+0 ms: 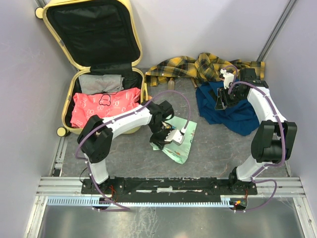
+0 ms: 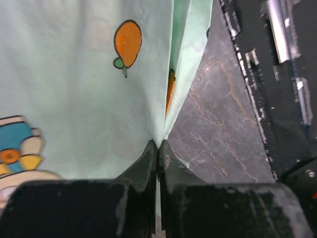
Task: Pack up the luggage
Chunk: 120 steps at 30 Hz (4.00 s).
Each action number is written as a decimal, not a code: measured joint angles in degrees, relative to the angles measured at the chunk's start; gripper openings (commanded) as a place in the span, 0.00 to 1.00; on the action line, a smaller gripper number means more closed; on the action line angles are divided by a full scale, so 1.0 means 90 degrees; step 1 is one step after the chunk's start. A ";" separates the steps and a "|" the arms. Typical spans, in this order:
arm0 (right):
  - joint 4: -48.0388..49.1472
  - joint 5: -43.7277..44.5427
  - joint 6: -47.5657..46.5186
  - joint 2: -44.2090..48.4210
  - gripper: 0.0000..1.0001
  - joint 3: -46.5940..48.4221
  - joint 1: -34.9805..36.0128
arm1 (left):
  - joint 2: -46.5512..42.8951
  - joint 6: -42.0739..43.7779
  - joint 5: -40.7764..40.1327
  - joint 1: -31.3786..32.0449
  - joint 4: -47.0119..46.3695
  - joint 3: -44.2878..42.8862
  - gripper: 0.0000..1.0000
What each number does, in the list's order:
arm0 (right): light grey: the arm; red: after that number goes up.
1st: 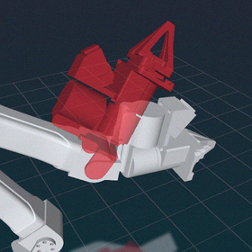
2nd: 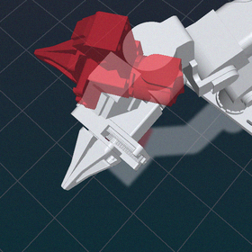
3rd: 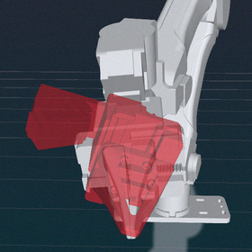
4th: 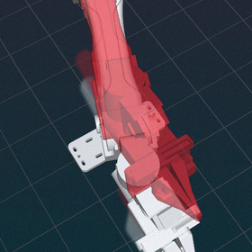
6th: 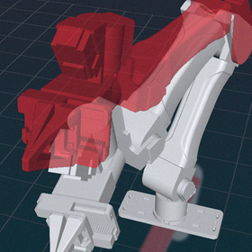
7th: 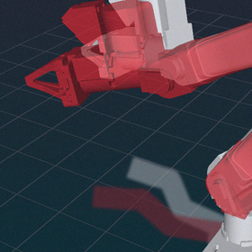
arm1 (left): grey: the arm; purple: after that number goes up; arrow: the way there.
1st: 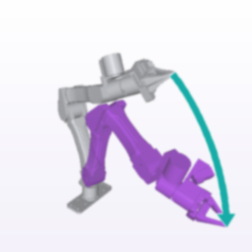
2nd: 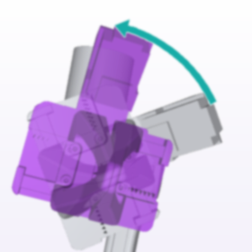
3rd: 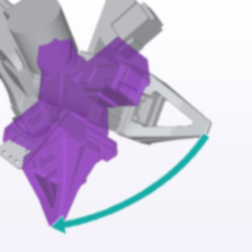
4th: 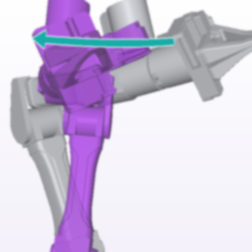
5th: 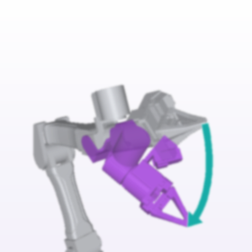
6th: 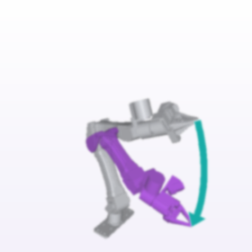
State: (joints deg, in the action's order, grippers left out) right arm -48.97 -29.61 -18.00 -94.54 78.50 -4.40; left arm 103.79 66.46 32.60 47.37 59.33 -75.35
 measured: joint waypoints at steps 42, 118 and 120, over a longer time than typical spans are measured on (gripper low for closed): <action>-0.0194 -0.0068 0.0024 -0.0015 0.51 0.0049 -0.0012 | 0.3024 -0.1246 -0.0022 -0.1331 0.0022 -0.4714 0.99; -0.0296 -0.0202 0.0155 -0.0248 0.55 0.0520 -0.0029 | 0.1163 0.2251 -0.0578 -0.4760 0.1841 -0.5192 0.03; -0.0355 -0.0185 0.0136 -0.0265 0.55 0.0602 -0.0029 | 0.1460 0.2395 -0.0629 -0.4796 0.1642 -0.5187 0.03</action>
State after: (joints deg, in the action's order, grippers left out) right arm -52.16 -31.27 -16.78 -96.92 83.92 -4.67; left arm 116.92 88.01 26.94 4.21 74.11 -122.04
